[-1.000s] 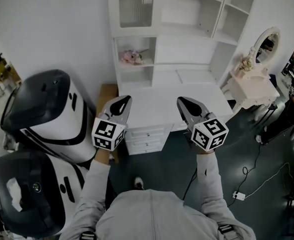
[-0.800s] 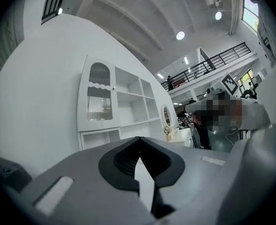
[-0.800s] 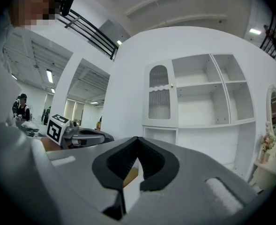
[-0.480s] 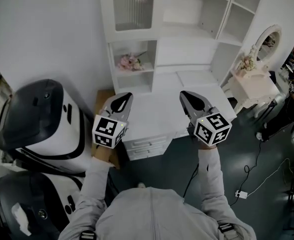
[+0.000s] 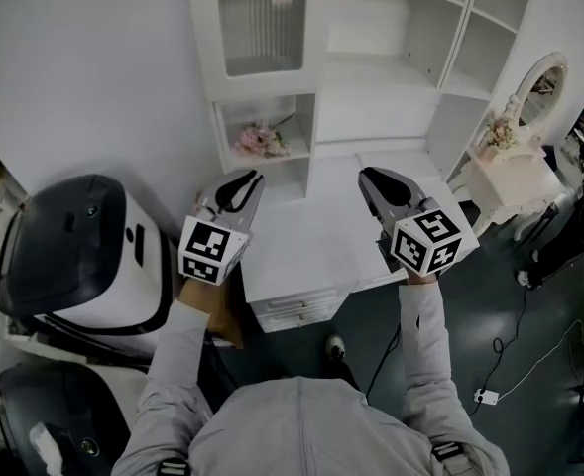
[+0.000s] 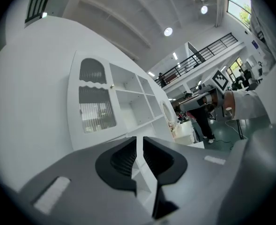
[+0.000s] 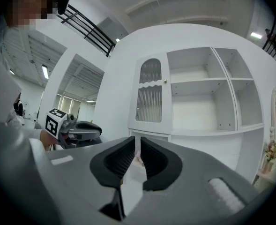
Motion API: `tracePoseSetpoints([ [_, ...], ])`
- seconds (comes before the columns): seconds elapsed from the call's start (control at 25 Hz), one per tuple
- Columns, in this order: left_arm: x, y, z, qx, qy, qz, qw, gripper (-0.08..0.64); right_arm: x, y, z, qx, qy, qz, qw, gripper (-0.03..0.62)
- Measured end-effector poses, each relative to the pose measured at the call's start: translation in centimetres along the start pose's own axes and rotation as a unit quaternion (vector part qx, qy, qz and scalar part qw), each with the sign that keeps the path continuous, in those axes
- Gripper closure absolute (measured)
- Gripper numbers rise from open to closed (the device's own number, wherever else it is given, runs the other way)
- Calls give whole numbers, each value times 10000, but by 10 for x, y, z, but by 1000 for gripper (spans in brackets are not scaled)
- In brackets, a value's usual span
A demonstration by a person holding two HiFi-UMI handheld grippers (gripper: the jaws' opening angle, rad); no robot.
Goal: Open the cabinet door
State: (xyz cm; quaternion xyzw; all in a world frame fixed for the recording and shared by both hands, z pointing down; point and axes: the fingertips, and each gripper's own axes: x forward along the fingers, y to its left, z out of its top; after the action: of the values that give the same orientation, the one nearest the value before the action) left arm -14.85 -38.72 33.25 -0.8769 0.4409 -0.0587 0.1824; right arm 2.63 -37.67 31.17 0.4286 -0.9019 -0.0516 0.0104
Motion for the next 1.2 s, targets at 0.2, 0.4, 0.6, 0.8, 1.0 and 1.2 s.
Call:
tracePoseSetpoints([
  [0.2, 41, 36, 45, 587, -243, 156, 9979, 467, 36, -26, 19, -183, -166, 211, 9995, 504],
  [0.4, 98, 59, 99, 1186, -369, 152, 9921, 414, 80, -52, 35, -368, -280, 812, 9956, 420],
  [0.6, 153, 80, 136, 1552, -514, 395, 9857, 407, 127, -87, 50, -436, -353, 1105, 9923, 397],
  [0.8, 197, 113, 163, 1817, -394, 711, 9800, 437, 176, -128, 61, -275, -379, 1162, 9921, 387],
  [1.0, 230, 143, 187, 1923, -366, 1038, 9751, 422, 212, -150, 70, -360, -341, 1403, 9889, 388],
  [1.2, 255, 157, 203, 1957, -540, 1157, 9723, 410, 243, -158, 75, -355, -348, 1675, 9846, 388],
])
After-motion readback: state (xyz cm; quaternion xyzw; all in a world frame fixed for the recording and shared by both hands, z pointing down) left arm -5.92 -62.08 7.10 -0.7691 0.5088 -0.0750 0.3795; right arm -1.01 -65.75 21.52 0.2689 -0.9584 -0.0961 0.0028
